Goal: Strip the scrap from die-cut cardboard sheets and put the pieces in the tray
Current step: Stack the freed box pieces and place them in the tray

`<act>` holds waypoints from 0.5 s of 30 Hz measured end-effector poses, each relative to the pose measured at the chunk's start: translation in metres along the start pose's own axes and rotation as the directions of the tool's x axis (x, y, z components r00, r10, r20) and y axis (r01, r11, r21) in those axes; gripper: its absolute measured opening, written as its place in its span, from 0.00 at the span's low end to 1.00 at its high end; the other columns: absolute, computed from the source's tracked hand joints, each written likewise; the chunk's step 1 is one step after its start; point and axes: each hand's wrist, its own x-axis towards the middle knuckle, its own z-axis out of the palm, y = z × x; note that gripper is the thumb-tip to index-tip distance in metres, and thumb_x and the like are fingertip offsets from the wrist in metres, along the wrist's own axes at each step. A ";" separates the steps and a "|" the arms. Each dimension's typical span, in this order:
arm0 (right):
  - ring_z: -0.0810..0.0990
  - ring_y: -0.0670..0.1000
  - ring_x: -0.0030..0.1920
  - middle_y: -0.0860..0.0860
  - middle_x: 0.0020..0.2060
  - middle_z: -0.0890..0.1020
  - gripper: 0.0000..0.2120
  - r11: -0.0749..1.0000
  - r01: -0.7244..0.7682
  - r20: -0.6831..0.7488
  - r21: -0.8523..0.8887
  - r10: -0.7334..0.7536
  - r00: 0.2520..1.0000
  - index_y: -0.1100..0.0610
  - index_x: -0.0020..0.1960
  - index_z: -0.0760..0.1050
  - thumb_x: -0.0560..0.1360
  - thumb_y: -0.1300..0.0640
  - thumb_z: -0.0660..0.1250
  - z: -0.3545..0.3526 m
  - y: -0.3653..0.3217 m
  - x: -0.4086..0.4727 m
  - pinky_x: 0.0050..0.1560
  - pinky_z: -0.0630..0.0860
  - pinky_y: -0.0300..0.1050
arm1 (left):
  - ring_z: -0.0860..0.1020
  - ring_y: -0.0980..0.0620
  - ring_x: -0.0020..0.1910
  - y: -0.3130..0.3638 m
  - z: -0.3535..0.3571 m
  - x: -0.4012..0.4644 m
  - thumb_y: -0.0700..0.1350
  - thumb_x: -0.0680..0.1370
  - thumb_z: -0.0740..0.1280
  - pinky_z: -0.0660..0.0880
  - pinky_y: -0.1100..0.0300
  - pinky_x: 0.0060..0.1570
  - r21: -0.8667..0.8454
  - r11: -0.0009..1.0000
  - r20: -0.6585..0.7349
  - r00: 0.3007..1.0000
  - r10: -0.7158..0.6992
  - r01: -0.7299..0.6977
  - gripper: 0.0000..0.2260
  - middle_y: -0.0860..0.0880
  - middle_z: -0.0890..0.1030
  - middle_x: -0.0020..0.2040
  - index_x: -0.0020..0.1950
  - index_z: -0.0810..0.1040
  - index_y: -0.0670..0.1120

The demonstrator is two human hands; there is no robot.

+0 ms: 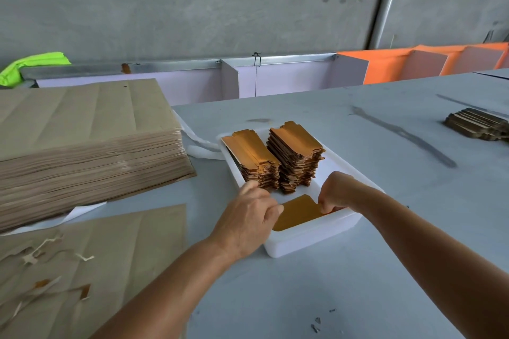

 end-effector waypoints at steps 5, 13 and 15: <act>0.77 0.46 0.45 0.48 0.40 0.76 0.14 1.000 0.011 0.026 0.002 -0.011 1.000 0.61 0.58 0.78 0.76 0.55 0.67 -0.002 0.001 0.001 0.46 0.70 0.32 | 0.56 0.57 0.70 -0.004 0.004 -0.001 0.47 0.83 0.52 0.61 0.62 0.64 -0.069 0.997 0.042 0.998 -0.041 0.043 0.19 0.51 0.71 0.63 0.52 0.80 0.40; 0.77 0.49 0.59 0.49 0.61 0.79 0.16 0.985 0.071 0.001 0.157 -0.072 0.997 0.57 0.66 0.74 0.79 0.56 0.62 -0.009 -0.010 -0.028 0.60 0.73 0.38 | 0.57 0.57 0.70 -0.002 0.003 -0.002 0.47 0.83 0.51 0.67 0.54 0.66 -0.122 0.988 0.056 0.995 -0.087 0.093 0.19 0.50 0.67 0.65 0.50 0.80 0.41; 0.77 0.48 0.55 0.51 0.59 0.80 0.15 0.970 0.050 -0.001 0.237 -0.051 0.999 0.57 0.64 0.76 0.79 0.55 0.62 -0.008 -0.015 -0.032 0.60 0.73 0.38 | 0.56 0.57 0.72 0.000 0.004 -0.003 0.46 0.83 0.51 0.67 0.53 0.67 -0.114 0.989 0.033 0.995 -0.091 0.094 0.18 0.49 0.67 0.67 0.53 0.79 0.41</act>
